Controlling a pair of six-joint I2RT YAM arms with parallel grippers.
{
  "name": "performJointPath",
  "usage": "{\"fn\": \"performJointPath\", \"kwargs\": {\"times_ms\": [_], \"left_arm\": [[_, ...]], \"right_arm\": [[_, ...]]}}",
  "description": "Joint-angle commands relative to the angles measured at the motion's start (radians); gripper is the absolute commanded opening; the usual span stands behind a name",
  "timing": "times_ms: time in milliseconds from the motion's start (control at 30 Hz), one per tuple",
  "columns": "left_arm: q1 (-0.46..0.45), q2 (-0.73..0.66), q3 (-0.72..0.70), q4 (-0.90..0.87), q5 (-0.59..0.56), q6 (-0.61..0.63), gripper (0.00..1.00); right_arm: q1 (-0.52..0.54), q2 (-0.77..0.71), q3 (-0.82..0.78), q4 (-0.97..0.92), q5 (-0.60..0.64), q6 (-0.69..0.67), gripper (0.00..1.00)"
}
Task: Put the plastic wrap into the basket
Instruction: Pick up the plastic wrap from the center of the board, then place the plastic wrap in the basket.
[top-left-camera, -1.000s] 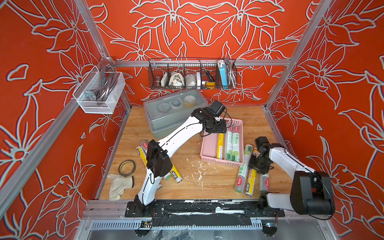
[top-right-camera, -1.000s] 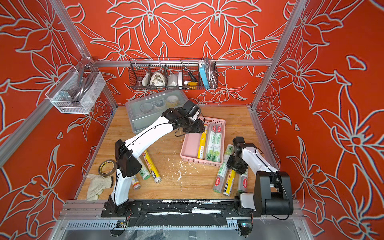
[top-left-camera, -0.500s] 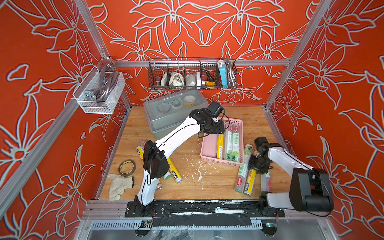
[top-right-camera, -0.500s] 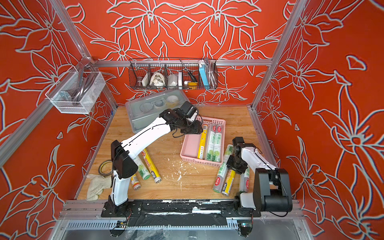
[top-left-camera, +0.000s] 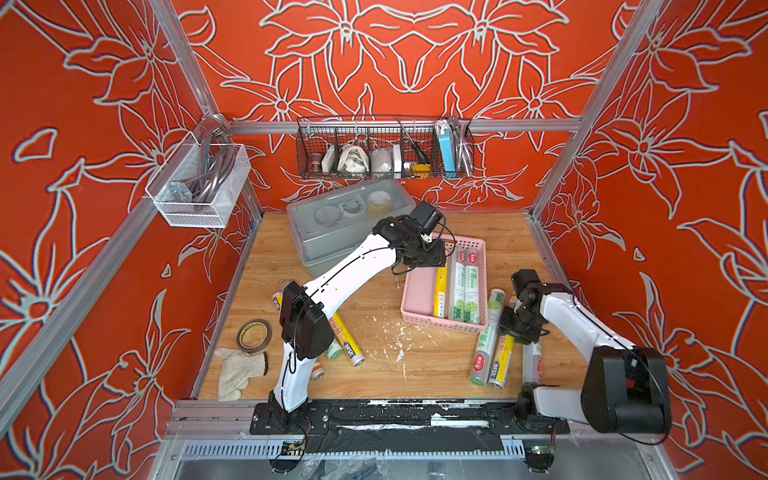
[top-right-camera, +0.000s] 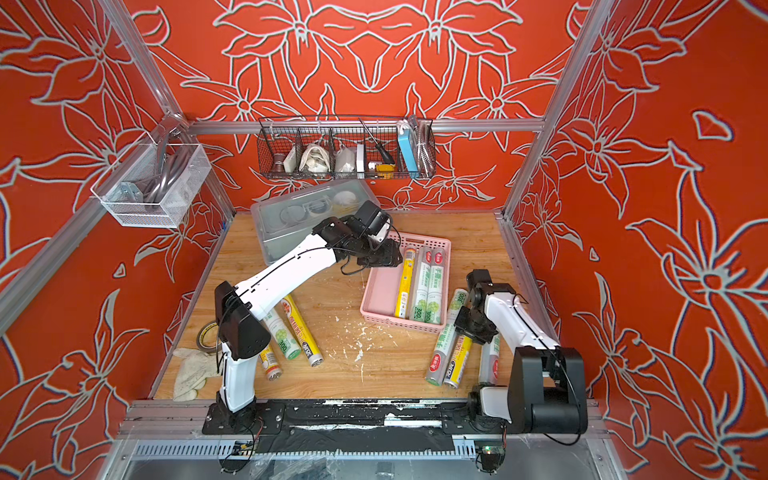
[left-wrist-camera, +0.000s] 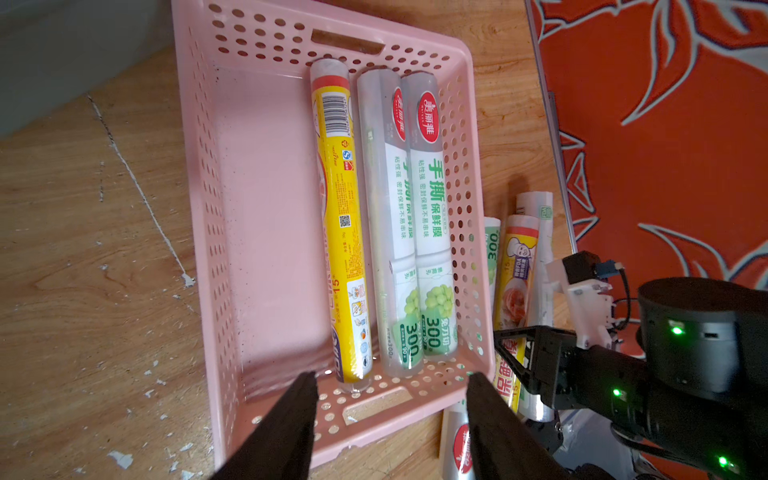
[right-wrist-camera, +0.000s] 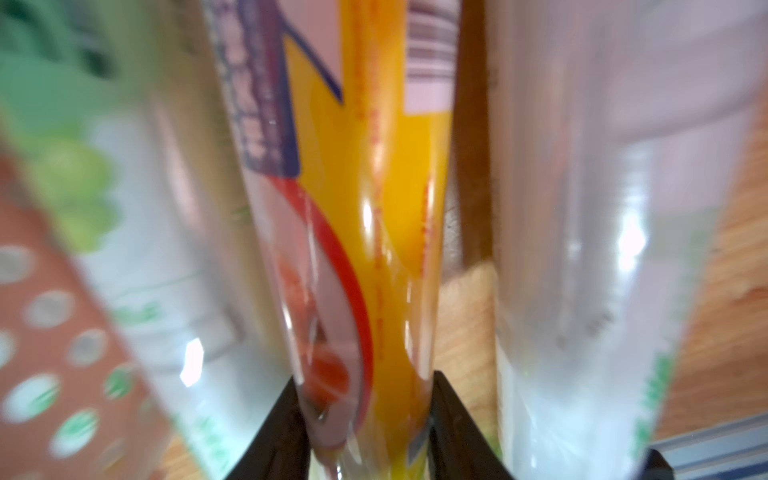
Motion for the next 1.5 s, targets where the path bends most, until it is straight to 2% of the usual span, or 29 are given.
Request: {"fn": "performJointPath", "kwargs": {"times_ms": [0, 300, 467, 633, 800, 1033, 1267, 1467], "left_arm": [[0.009, -0.064, -0.016, -0.001, -0.016, -0.012, 0.59], [0.023, -0.161, -0.091, -0.011, -0.045, -0.022, 0.59], [0.048, -0.259, -0.184, -0.008, -0.061, -0.028, 0.59], [0.081, -0.398, -0.313, -0.005, -0.111, -0.023, 0.58], [0.128, -0.582, -0.464, 0.018, -0.152, -0.032, 0.58], [0.148, -0.752, -0.526, -0.02, -0.257, -0.007, 0.58], [0.15, -0.841, -0.584, -0.056, -0.317, 0.009, 0.58], [0.151, -0.865, -0.607, -0.065, -0.321, 0.0, 0.59]], "right_arm": [[-0.004, -0.059, 0.074, -0.12, 0.057, -0.022, 0.28], [0.021, -0.094, 0.36, -0.292, 0.046, -0.043, 0.23], [0.092, -0.001, 0.575, -0.343, 0.039, -0.046, 0.22], [0.159, 0.11, 0.72, -0.343, 0.022, -0.05, 0.22], [0.195, 0.218, 0.806, -0.309, -0.02, -0.036, 0.21], [0.252, 0.395, 0.907, -0.224, -0.105, 0.025, 0.21], [0.316, 0.564, 1.008, -0.158, -0.148, 0.065, 0.21], [0.351, 0.665, 1.067, -0.137, -0.171, 0.093, 0.21]]}}
